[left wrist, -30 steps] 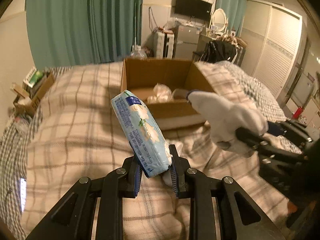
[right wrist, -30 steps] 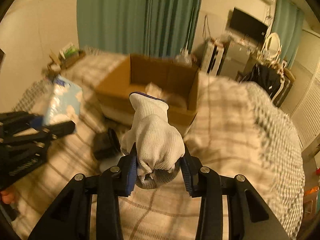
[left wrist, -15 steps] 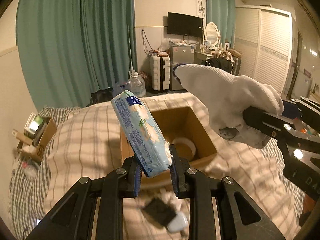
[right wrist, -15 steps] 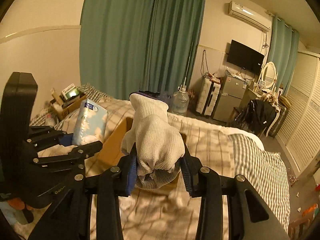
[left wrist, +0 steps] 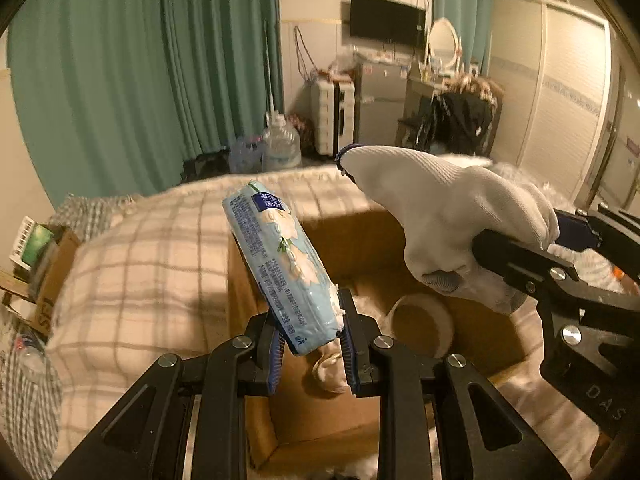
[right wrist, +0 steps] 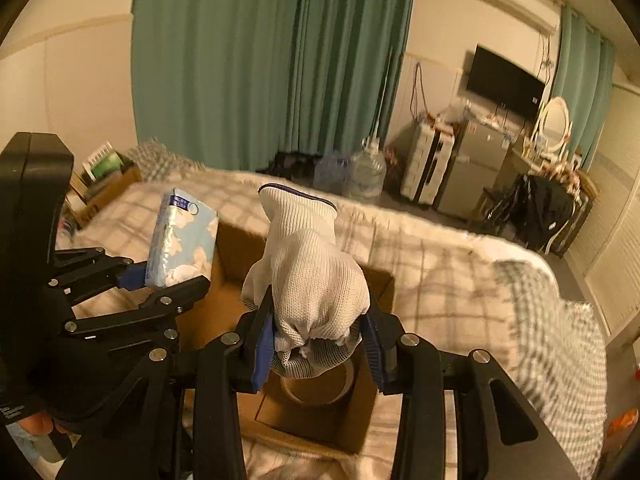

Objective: Organize objects
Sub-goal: 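Release the tissue pack and white glove into the box with both tools, then grasp the black cup with the left tool while the right grasps the earbud case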

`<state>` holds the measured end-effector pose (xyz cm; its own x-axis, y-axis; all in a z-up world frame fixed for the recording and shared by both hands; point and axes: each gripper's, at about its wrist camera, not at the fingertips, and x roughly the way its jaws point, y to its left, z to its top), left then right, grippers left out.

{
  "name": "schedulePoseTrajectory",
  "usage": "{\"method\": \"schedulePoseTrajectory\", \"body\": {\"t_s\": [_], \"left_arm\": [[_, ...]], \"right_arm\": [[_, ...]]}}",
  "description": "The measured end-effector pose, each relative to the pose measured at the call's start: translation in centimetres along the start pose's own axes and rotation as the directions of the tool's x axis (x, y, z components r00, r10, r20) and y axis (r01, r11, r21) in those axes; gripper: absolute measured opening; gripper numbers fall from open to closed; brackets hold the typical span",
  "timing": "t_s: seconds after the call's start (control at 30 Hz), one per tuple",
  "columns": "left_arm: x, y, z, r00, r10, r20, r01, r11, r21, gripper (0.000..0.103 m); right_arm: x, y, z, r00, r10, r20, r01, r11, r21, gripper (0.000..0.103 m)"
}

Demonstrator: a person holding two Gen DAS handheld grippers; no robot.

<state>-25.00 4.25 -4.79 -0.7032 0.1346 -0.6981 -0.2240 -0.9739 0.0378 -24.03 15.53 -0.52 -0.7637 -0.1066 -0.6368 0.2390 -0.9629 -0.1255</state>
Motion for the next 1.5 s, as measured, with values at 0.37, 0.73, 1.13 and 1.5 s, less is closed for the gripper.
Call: {"method": "schedulePoseTrajectory", "body": {"t_s": [0.37, 0.73, 1.13, 1.5], "left_arm": [[3.0, -0.1, -2.1, 0.999, -0.040, -0.036, 0.042, 0.998, 0.055, 0.028], [-6.7, -0.3, -1.6, 0.997, -0.020, 0.071, 0.017, 0.999, 0.045, 0.093], [-17.7, -0.4, -4.4, 0.987, 0.026, 0.156, -0.026, 1.000, -0.002, 0.103], [-14.3, 0.1, -11.6, 0.994, 0.070, 0.082, -0.060, 0.992, -0.112, 0.103]], "right_arm": [[3.2, -2.9, -2.5, 0.996, 0.081, -0.043, -0.075, 0.990, 0.116, 0.057], [-7.7, -4.2, -1.5, 0.997, -0.003, 0.072, -0.009, 0.987, 0.161, 0.078], [-19.3, -1.6, -3.3, 0.986, -0.071, 0.150, 0.057, 0.994, 0.096, 0.085], [-14.8, 0.9, -10.3, 0.994, -0.082, 0.074, 0.072, 0.989, 0.128, 0.085]]}}
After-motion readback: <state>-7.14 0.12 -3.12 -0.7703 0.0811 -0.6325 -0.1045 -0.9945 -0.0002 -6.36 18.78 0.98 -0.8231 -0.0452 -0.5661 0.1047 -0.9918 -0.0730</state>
